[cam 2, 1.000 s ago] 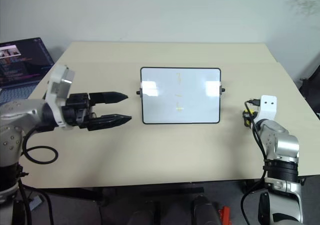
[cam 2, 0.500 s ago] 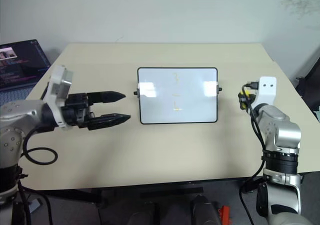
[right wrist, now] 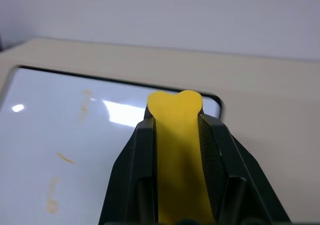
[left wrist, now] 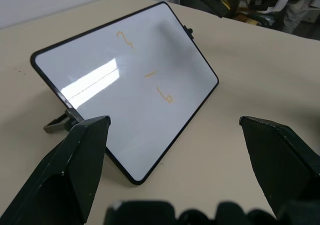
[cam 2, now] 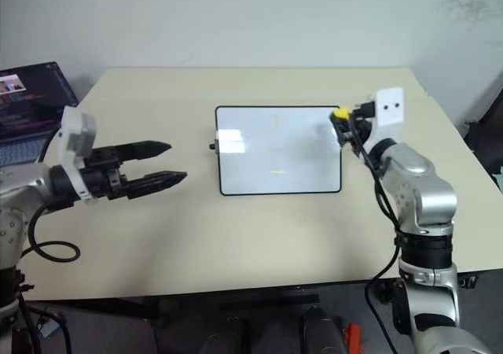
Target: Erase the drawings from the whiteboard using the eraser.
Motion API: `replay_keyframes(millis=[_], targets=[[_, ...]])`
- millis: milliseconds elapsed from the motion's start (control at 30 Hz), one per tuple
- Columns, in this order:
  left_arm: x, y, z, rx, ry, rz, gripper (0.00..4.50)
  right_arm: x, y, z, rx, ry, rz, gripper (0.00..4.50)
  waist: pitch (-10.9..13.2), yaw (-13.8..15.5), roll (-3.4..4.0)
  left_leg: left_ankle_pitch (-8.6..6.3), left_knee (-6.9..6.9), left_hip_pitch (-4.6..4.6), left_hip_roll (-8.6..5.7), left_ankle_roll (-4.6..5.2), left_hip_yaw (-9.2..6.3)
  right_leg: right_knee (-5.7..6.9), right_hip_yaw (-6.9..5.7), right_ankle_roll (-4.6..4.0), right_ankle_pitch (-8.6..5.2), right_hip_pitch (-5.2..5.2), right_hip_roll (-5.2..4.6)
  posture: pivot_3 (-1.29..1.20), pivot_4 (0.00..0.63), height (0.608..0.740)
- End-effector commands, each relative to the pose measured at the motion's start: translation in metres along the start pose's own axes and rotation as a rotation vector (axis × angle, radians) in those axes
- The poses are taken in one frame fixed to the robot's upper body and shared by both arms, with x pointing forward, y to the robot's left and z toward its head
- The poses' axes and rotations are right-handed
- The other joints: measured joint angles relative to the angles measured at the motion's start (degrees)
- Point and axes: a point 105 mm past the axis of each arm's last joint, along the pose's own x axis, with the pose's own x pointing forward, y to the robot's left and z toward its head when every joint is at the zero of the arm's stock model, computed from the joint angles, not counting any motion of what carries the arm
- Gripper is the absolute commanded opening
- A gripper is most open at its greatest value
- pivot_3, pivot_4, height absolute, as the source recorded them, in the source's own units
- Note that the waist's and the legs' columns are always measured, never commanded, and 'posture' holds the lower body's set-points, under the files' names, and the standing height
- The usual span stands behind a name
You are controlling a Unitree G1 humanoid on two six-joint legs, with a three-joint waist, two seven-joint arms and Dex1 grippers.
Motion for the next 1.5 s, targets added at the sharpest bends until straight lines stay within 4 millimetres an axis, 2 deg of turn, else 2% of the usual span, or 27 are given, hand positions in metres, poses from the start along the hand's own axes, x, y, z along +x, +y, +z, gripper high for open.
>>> replay_keyframes(millis=[33,100,200,300,533,700,867,1067,1200,1500], targets=[[-0.009,0.009,0.006,0.006,-0.058,0.07,4.5,0.002,0.028,0.022,-0.063,-0.107,0.115,0.83,0.0,0.0,0.0,0.0,0.0,0.0,0.0,0.0,-0.02,0.0,-0.02,0.0,0.0,0.01,0.0,0.0,0.15,0.74],[-0.009,0.013,0.001,-0.012,-0.059,0.089,4.5,0.005,0.037,0.017,-0.069,-0.102,0.153,0.83,0.0,0.0,0.0,0.0,0.0,0.01,0.0,0.0,-0.03,0.01,-0.02,0.0,0.0,0.0,0.0,0.0,0.15,0.74],[-0.003,0.005,-0.005,-0.039,-0.057,0.051,4.5,0.019,0.059,0.004,-0.173,-0.091,0.23,0.83,0.0,0.0,0.0,0.0,0.01,0.01,0.0,0.0,-0.02,0.01,-0.02,-0.01,0.0,0.0,0.0,0.0,0.15,0.74],[0.0,0.004,-0.004,-0.038,-0.064,0.045,4.5,0.034,0.068,-0.001,-0.227,-0.094,0.248,0.83,0.0,0.0,-0.02,0.0,0.02,0.0,0.0,0.0,-0.01,0.01,-0.02,-0.01,0.0,0.0,0.0,0.0,0.15,0.74],[0.003,-0.001,-0.001,-0.036,-0.069,0.028,4.5,0.076,0.067,0.005,-0.285,-0.131,0.162,0.77,0.0,-0.1,-0.02,0.0,-0.01,0.0,0.0,0.0,-0.03,0.02,-0.03,-0.01,0.01,-0.02,0.0,0.0,0.15,0.74],[0.001,-0.003,-0.002,-0.059,-0.077,0.028,4.5,0.095,0.066,0.003,-0.288,-0.131,0.132,0.67,0.0,-0.2,-0.02,0.0,-0.05,-0.01,0.0,-0.01,-0.07,0.01,-0.05,-0.01,0.01,-0.02,0.0,0.0,0.15,0.74],[0.0,-0.005,-0.002,-0.063,-0.074,0.034,4.5,0.104,0.067,-0.005,-0.289,-0.11,0.123,0.67,0.0,-0.2,-0.02,0.0,-0.04,-0.01,0.0,-0.01,-0.1,0.01,-0.06,-0.01,0.01,-0.02,0.0,0.0,0.15,0.74],[-0.002,-0.006,-0.005,-0.069,-0.067,0.048,4.5,0.11,0.057,-0.019,-0.253,-0.058,0.078,0.67,0.0,-0.3,-0.02,0.0,-0.05,0.0,0.0,0.0,-0.11,0.03,-0.06,-0.02,0.01,-0.02,0.0,0.0,0.15,0.74],[-0.003,-0.006,-0.005,-0.07,-0.067,0.054,4.5,0.111,0.053,-0.021,-0.249,-0.047,0.062,0.67,0.0,-0.3,-0.01,0.0,-0.05,-0.01,0.0,0.0,-0.12,0.02,-0.06,-0.02,0.01,-0.02,0.0,0.0,0.15,0.74],[-0.003,-0.007,-0.004,-0.065,-0.065,0.058,4.5,0.113,0.061,-0.031,-0.25,-0.008,0.09,0.65,0.0,-0.3,-0.01,0.0,-0.04,0.01,0.0,-0.01,-0.12,0.04,-0.06,-0.02,0.01,-0.01,0.01,0.0,0.15,0.74]])
